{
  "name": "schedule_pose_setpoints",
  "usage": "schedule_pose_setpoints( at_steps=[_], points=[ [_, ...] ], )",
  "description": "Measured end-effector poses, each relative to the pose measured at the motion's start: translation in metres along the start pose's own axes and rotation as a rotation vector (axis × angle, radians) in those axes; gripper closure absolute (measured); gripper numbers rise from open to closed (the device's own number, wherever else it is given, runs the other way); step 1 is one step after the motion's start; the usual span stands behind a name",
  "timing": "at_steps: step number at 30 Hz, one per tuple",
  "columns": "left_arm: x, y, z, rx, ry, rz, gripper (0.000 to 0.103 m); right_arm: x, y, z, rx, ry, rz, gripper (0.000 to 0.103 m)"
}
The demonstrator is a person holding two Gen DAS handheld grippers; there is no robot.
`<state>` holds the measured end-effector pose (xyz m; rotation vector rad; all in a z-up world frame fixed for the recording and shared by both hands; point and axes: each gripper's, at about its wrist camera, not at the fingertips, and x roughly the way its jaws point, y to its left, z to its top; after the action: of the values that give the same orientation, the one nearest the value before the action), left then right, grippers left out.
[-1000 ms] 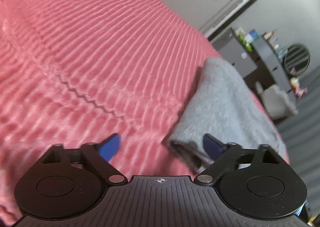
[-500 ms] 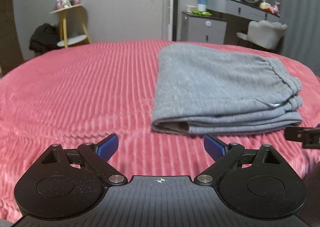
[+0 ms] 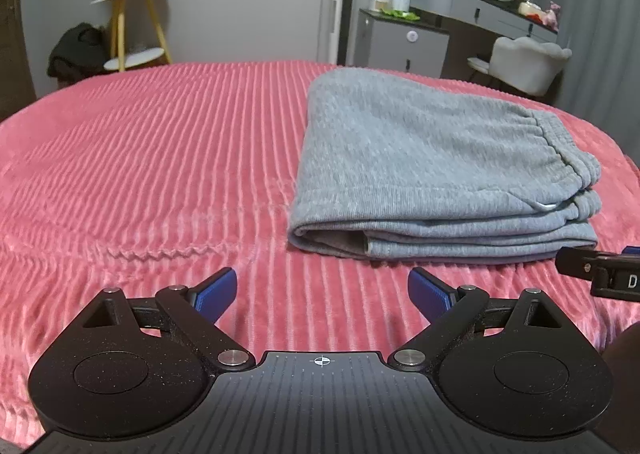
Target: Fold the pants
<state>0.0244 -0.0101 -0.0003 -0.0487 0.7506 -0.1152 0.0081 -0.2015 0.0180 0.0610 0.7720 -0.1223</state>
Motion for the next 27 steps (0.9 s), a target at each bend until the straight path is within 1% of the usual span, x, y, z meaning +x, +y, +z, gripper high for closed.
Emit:
schedule_pose_setpoints(
  at_steps=[7,27],
  points=[
    [0.0015,-0.0002,-0.0003,-0.004,0.008,-0.006,0.007,0.0018,0.0046,-0.0018,-0.022,0.004,-0.001,0.004],
    [0.0013,-0.0001,-0.0016,-0.005,0.019,-0.002,0.007,0.0004,0.0027,-0.0018,-0.018,0.008,-0.001,0.004]
  ],
)
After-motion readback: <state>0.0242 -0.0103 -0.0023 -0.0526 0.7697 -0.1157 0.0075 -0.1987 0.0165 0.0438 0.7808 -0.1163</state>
